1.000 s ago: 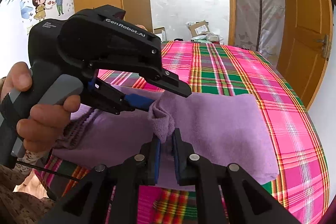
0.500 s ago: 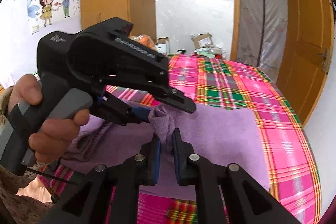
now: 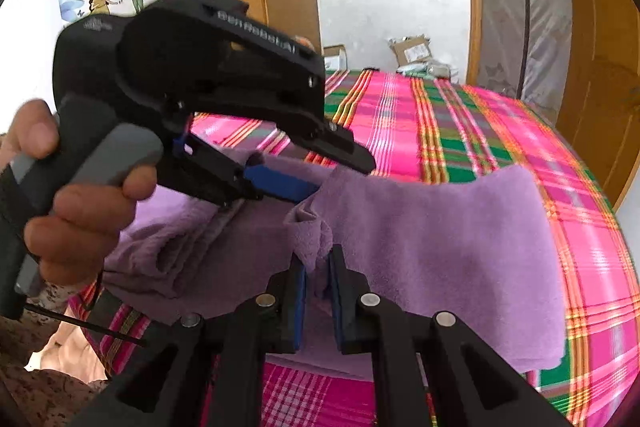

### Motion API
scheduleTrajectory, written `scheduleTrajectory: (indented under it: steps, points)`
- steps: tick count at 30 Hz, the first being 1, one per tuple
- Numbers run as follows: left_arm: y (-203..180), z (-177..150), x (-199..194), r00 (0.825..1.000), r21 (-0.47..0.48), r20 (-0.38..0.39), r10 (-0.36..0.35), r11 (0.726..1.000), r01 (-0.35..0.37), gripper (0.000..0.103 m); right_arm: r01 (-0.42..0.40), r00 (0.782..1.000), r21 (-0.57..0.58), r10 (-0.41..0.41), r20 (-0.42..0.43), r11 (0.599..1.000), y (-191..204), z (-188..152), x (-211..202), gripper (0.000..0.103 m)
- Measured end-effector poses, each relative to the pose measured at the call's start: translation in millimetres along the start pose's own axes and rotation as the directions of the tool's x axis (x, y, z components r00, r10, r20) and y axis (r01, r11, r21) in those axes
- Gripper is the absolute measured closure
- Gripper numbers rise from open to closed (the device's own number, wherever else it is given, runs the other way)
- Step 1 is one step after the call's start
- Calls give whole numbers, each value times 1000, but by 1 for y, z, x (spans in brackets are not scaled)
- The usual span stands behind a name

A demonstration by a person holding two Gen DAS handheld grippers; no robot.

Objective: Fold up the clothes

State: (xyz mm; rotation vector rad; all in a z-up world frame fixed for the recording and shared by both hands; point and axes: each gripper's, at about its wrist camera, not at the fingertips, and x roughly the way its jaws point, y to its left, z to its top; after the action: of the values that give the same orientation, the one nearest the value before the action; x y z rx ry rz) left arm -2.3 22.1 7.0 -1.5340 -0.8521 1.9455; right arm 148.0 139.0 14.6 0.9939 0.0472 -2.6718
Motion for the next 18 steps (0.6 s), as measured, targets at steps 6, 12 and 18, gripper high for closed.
scheduleTrajectory:
  steps: [6,12,18]
  points:
    - [0,2,-8,997,5,62,37,999,-38,58,-19,999,16,20,-42,1000,-1,-7,12,91]
    - [-13,-1,-10,992,73,113,59,995,-68,58,-31,997,35,34,-64,999,-3,-8,16,89]
    - [-26,-5,9,995,127,64,72,989,-80,58,1,1000,29,-1,-22,1000,-10,-7,-6,74]
